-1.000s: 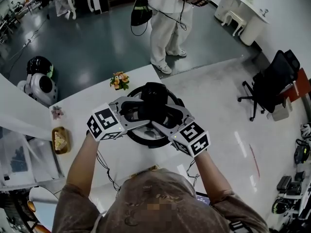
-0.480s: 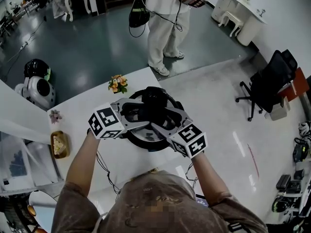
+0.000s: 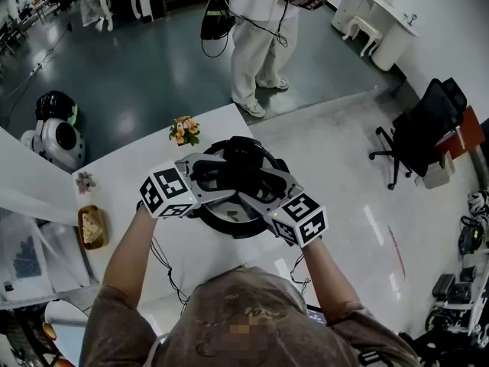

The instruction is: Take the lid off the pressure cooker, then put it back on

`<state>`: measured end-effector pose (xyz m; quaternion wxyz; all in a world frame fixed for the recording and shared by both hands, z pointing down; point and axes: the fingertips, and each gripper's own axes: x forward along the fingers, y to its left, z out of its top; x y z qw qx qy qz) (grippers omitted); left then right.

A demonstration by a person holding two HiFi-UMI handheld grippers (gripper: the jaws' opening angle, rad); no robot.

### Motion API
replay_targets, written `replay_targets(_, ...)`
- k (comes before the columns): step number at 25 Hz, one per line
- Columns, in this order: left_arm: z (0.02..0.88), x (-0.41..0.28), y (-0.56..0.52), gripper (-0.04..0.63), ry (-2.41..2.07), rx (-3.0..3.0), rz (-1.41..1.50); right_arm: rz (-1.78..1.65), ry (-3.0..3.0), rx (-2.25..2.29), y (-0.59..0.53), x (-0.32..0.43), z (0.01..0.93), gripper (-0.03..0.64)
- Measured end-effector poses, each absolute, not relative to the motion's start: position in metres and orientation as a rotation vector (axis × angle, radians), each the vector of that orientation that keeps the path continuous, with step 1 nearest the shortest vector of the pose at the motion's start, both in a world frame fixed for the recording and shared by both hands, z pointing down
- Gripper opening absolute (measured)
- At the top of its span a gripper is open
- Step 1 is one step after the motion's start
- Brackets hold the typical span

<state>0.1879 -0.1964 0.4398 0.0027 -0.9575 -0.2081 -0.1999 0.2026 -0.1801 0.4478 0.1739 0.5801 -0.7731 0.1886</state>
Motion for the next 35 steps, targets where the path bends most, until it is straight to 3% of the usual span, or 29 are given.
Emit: replay_targets(35, 0.443, 0.178, -0.198, 0.264, 0.022, -3.172, -0.643, 0.405, -2.451, 1.112, -0.190, 0.200, 0.452, 0.268)
